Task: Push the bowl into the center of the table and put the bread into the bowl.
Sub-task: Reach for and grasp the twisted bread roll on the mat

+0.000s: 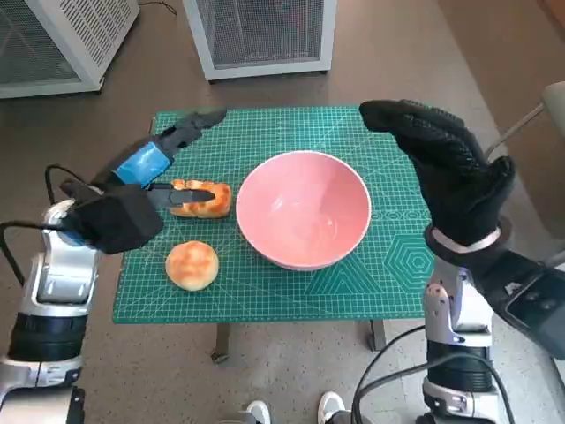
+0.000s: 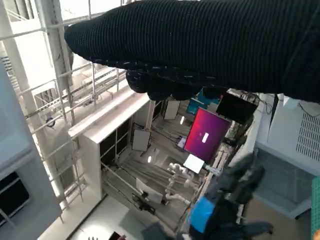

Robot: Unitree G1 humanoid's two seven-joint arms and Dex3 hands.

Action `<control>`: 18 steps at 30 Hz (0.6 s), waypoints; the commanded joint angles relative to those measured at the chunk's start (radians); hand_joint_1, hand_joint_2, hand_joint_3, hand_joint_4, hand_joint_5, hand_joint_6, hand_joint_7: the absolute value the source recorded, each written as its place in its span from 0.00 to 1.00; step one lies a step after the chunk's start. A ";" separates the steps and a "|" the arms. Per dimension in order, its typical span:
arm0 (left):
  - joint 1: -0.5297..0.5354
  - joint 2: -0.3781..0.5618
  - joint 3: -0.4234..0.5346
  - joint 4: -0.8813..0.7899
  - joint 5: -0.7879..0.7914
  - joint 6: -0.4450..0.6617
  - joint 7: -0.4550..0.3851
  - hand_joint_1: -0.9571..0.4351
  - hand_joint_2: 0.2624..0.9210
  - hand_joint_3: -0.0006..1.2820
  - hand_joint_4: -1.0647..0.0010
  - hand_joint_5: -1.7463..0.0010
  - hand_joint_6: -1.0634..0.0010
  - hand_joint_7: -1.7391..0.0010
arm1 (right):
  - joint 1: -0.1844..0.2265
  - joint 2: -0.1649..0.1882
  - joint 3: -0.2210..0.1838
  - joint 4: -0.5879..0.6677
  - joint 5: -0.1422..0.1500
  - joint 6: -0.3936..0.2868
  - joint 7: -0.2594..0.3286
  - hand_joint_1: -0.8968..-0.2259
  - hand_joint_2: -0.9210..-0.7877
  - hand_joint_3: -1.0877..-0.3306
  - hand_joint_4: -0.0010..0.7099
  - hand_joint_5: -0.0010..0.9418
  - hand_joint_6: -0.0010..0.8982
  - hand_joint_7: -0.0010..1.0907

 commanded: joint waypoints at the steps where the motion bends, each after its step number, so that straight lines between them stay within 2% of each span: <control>1: -0.048 0.020 -0.054 0.066 0.059 0.042 -0.026 0.55 0.84 0.00 0.87 1.00 0.81 0.92 | 0.017 -0.014 0.009 -0.017 0.006 0.011 0.006 0.50 0.00 0.79 0.58 0.00 0.06 0.67; 10: -0.132 0.022 -0.148 0.228 0.158 0.114 -0.068 0.55 0.80 0.00 0.89 1.00 0.80 0.95 | 0.012 -0.033 0.006 -0.030 0.020 0.021 0.017 0.51 0.00 0.79 0.56 0.00 0.05 0.67; 18: -0.208 0.000 -0.244 0.322 0.273 0.241 -0.096 0.53 0.78 0.00 0.91 1.00 0.80 0.97 | 0.004 -0.046 0.005 -0.015 0.033 0.012 0.025 0.53 0.00 0.81 0.54 0.00 0.04 0.67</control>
